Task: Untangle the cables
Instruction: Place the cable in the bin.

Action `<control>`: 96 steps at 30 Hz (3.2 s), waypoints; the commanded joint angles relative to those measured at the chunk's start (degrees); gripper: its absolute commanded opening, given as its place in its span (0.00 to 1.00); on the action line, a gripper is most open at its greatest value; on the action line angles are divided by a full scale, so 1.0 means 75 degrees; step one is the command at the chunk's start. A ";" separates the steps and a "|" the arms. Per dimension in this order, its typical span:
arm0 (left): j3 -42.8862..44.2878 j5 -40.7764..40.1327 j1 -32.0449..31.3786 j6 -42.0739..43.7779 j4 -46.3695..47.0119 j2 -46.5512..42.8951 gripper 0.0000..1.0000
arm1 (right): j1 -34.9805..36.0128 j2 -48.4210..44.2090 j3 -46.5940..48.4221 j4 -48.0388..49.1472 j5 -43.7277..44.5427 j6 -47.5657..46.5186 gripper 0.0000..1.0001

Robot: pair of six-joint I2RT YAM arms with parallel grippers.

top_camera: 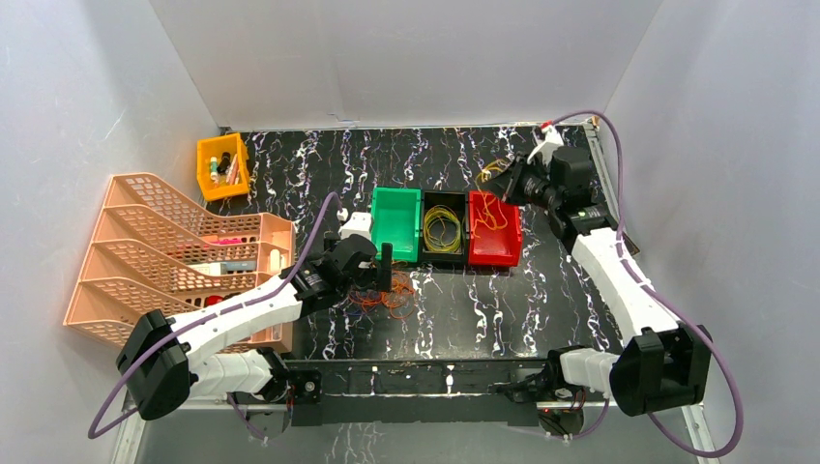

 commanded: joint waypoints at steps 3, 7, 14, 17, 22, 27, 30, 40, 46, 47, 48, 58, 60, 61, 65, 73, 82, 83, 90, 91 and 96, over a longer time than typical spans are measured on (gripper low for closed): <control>0.0176 -0.0015 0.0001 0.0065 -0.0091 -0.0027 0.98 | 0.0215 0.0015 0.1150 0.0746 -0.1485 0.0394 0.00; 0.0128 -0.0050 -0.0001 0.0022 -0.0093 -0.0071 0.98 | 0.0531 0.0235 0.1053 0.1259 -0.1708 0.0776 0.00; 0.0088 -0.0068 -0.0004 -0.0027 -0.0127 -0.0096 0.98 | 0.0654 0.1125 0.0654 0.2052 -0.1868 0.1053 0.00; 0.0074 -0.0068 0.0003 -0.0038 -0.0140 -0.0095 0.98 | 0.0708 0.1789 0.0663 0.2274 -0.2274 0.1029 0.00; 0.0001 -0.0117 -0.0006 -0.0132 -0.0160 -0.0188 0.98 | 0.0992 0.2541 0.0646 0.2354 -0.2167 0.0765 0.00; -0.0020 -0.0171 0.0003 -0.0133 -0.0220 -0.0269 0.98 | 0.1344 0.2974 0.0840 0.1841 -0.1440 0.0188 0.00; -0.0024 -0.0191 0.0003 -0.0132 -0.0266 -0.0280 0.98 | 0.1558 0.3094 0.0930 0.1399 -0.0629 -0.0176 0.00; -0.0054 -0.0181 -0.0002 -0.0156 -0.0264 -0.0317 0.98 | 0.2087 0.3589 0.1197 0.0250 0.1417 -0.0952 0.00; -0.0042 -0.0155 0.0000 -0.0126 -0.0258 -0.0288 0.98 | 0.2343 0.3871 0.1583 -0.0247 0.2760 -0.1220 0.00; -0.0046 -0.0145 0.0000 -0.0130 -0.0258 -0.0283 0.98 | 0.2401 0.3919 0.1665 -0.0289 0.2993 -0.1286 0.00; -0.0039 -0.0144 -0.0004 -0.0130 -0.0252 -0.0283 0.98 | 0.2438 0.3965 0.1737 -0.0311 0.3215 -0.1349 0.00; -0.0002 -0.0132 -0.0004 -0.0134 -0.0323 -0.0344 0.98 | 0.2506 0.4347 0.2276 0.0355 0.4073 -0.1660 0.00; 0.0016 -0.0121 -0.0006 -0.0120 -0.0328 -0.0322 0.98 | 0.2504 0.4332 0.2231 0.0528 0.4065 -0.1776 0.00; 0.0042 -0.0109 -0.0007 -0.0114 -0.0331 -0.0279 0.98 | 0.2503 0.4296 0.2047 0.0744 0.3697 -0.1959 0.00; 0.0062 -0.0117 0.0001 -0.0127 -0.0334 -0.0171 0.98 | 0.2559 0.4326 0.1647 0.0339 0.2317 -0.2918 0.01; 0.0064 0.0020 0.0001 -0.0131 -0.0218 0.0045 0.98 | 0.2648 0.4152 0.1224 -0.0846 0.2009 -0.2713 0.11; -0.0009 -0.0003 -0.0001 -0.0153 -0.0235 -0.0105 0.98 | 0.2658 0.3112 0.1566 -0.1170 0.2187 -0.2595 0.41; -0.0009 0.0006 -0.0003 -0.0148 -0.0241 -0.0101 0.98 | 0.2650 0.2989 0.1572 -0.1195 0.2247 -0.2594 0.44; 0.0028 0.0075 0.0001 -0.0150 -0.0201 0.0032 0.98 | 0.2656 0.2323 0.1670 -0.1571 0.2518 -0.2616 0.51; 0.0035 0.0078 -0.0002 -0.0149 -0.0200 0.0035 0.98 | 0.2653 0.2276 0.1678 -0.1657 0.2552 -0.2625 0.52; 0.0009 0.0122 0.0001 -0.0175 -0.0171 0.0005 0.98 | 0.2648 0.2227 0.1603 -0.1510 0.2661 -0.2576 0.52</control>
